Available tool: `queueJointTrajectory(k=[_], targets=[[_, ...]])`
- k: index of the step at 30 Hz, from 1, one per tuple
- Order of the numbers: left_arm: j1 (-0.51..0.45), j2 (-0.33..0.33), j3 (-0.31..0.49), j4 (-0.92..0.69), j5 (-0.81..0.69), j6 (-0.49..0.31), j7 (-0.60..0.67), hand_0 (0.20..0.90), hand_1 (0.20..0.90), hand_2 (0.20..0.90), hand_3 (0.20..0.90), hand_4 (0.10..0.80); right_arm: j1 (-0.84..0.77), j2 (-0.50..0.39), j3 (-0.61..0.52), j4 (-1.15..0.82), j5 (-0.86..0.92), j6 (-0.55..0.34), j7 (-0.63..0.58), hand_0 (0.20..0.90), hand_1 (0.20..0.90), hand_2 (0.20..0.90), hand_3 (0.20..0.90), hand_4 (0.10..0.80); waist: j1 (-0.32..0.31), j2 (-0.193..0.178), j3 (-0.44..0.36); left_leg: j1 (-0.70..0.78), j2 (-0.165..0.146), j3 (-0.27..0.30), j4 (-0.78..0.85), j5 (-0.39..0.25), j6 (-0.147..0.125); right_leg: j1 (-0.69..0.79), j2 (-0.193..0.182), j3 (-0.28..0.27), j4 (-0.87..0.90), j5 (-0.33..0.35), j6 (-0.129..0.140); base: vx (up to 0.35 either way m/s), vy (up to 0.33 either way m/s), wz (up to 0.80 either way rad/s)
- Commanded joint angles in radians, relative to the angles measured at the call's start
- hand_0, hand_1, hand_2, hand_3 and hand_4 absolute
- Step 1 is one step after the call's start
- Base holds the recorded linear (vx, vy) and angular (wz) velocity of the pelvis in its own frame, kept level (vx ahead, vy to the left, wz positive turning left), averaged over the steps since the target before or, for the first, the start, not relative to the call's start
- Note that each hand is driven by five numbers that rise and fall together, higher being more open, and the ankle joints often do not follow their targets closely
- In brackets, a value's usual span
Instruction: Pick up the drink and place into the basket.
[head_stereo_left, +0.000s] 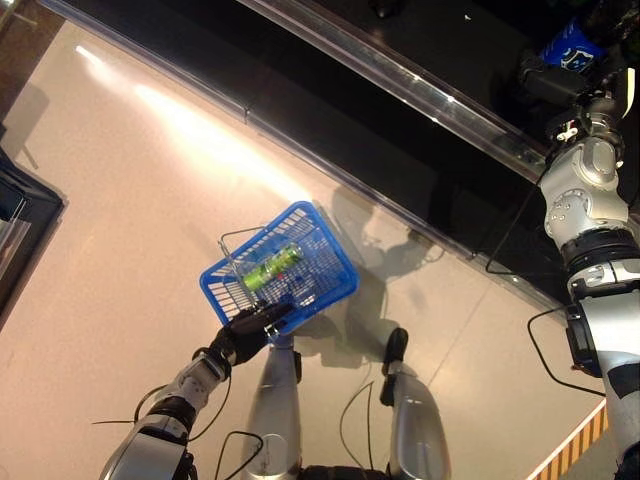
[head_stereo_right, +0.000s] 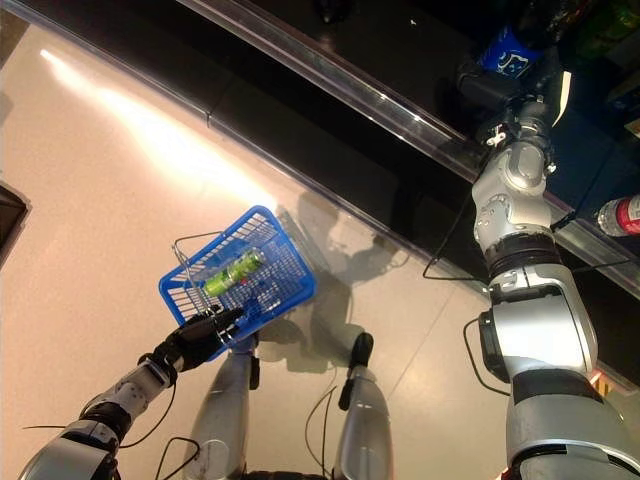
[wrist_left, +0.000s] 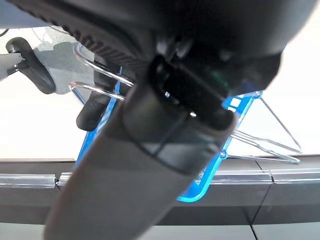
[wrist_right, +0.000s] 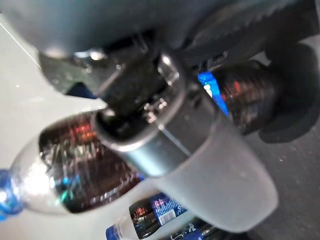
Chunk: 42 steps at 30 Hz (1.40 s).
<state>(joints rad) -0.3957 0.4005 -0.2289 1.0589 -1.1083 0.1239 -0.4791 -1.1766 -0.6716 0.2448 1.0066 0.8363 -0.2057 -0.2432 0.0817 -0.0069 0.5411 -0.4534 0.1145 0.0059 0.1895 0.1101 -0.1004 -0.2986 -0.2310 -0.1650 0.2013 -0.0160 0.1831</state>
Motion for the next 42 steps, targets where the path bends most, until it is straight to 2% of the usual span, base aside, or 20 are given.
queueJointTrajectory(k=[1,15,26,37,40,42], targets=[[0.087,0.009,-0.068,-0.051,-0.001,0.005,-0.11,0.3,0.3,0.3,0.2,0.1,-0.167,-0.106,0.03,-0.046,0.022,-0.088,0.053,0.3,0.3,0.3,0.2,0.1,0.039,0.009,-0.021,0.017,0.019,0.001,0.09,-0.11,0.032,-0.079,-0.046,-0.029,0.016,0.079,-0.049,0.0,0.0,0.0],[0.074,0.014,-0.072,-0.036,0.001,0.007,-0.121,0.3,0.3,0.3,0.2,0.1,-0.161,-0.103,0.02,-0.018,0.041,-0.101,0.067,0.3,0.3,0.3,0.2,0.1,0.037,0.011,-0.021,0.021,0.02,0.002,0.09,-0.11,0.032,-0.079,-0.045,-0.03,0.018,0.079,-0.048,-0.004,-0.001,0.03],[0.086,0.006,-0.074,-0.047,-0.001,-0.001,-0.123,0.3,0.3,0.3,0.2,0.1,-0.124,-0.089,0.016,-0.097,0.02,-0.126,0.095,0.3,0.3,0.3,0.2,0.1,0.032,0.006,-0.025,0.05,0.02,0.007,0.07,-0.105,0.03,-0.052,-0.041,-0.028,0.0,0.083,-0.048,0.0,0.0,0.0],[0.125,0.0,-0.054,-0.048,0.023,-0.008,-0.133,0.3,0.3,0.3,0.2,0.1,-0.037,-0.087,-0.023,-0.184,0.005,-0.126,0.14,0.3,0.3,0.3,0.2,0.1,0.033,-0.022,-0.09,0.16,0.011,0.032,-0.021,-0.097,0.028,0.054,-0.033,-0.043,-0.098,0.11,-0.033,0.027,0.033,0.03],[0.145,-0.007,-0.046,-0.048,0.023,-0.013,-0.144,0.3,0.3,0.3,0.2,0.1,0.001,-0.089,-0.032,-0.205,0.006,-0.111,0.152,0.3,0.3,0.3,0.2,0.1,0.024,-0.032,-0.121,0.201,0.006,0.039,-0.036,-0.107,0.027,0.092,-0.032,-0.026,-0.144,0.128,-0.029,0.042,0.123,0.05],[0.161,-0.02,-0.036,-0.051,0.043,-0.015,-0.151,0.3,0.3,0.3,0.2,0.1,0.045,-0.09,-0.053,-0.215,0.009,-0.102,0.169,0.3,0.3,0.3,0.2,0.1,0.025,-0.048,-0.141,0.215,0.003,0.014,-0.01,-0.13,0.024,0.121,-0.031,-0.004,-0.169,0.138,-0.03,0.046,0.112,0.01]])
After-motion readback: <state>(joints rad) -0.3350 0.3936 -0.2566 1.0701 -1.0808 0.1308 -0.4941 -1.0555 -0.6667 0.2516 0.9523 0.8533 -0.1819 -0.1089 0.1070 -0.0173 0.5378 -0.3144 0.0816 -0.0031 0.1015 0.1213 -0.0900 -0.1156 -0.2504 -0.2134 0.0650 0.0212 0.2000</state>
